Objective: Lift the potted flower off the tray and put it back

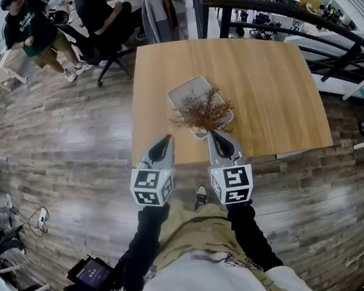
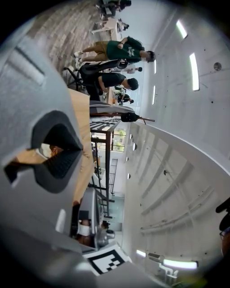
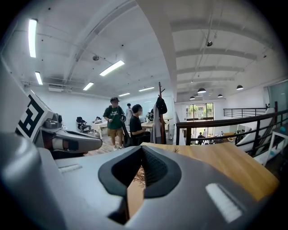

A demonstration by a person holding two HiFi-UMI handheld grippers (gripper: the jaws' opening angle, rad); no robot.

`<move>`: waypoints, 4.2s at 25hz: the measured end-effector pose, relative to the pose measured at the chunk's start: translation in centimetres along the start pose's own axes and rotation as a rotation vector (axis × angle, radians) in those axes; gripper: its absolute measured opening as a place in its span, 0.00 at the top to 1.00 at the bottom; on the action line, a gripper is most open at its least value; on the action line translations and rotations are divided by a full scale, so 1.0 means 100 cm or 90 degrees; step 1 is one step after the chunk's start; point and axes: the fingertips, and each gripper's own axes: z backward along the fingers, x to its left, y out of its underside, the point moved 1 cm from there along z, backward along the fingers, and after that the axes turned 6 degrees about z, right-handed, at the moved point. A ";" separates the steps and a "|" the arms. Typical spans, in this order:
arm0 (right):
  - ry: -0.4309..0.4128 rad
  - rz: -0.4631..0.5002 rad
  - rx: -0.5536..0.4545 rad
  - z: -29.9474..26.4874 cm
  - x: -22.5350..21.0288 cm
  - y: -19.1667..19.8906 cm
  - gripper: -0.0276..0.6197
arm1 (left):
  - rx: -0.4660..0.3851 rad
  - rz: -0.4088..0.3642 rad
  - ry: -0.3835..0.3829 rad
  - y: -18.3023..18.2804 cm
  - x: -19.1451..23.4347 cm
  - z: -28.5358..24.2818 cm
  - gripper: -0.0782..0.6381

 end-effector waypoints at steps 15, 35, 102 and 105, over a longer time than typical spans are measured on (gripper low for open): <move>0.014 -0.017 0.139 -0.047 0.012 0.087 0.95 | 0.091 0.022 0.018 0.050 0.043 -0.040 0.89; 0.005 -0.029 0.240 -0.080 0.027 0.189 0.95 | 0.177 0.028 0.058 0.123 0.047 -0.064 0.89; 0.035 -0.047 0.259 -0.153 -0.033 0.108 0.22 | 0.082 0.012 0.012 0.039 0.087 -0.080 0.89; 0.030 -0.040 0.248 -0.142 -0.035 0.069 0.22 | 0.066 0.015 0.004 0.010 0.086 -0.078 0.89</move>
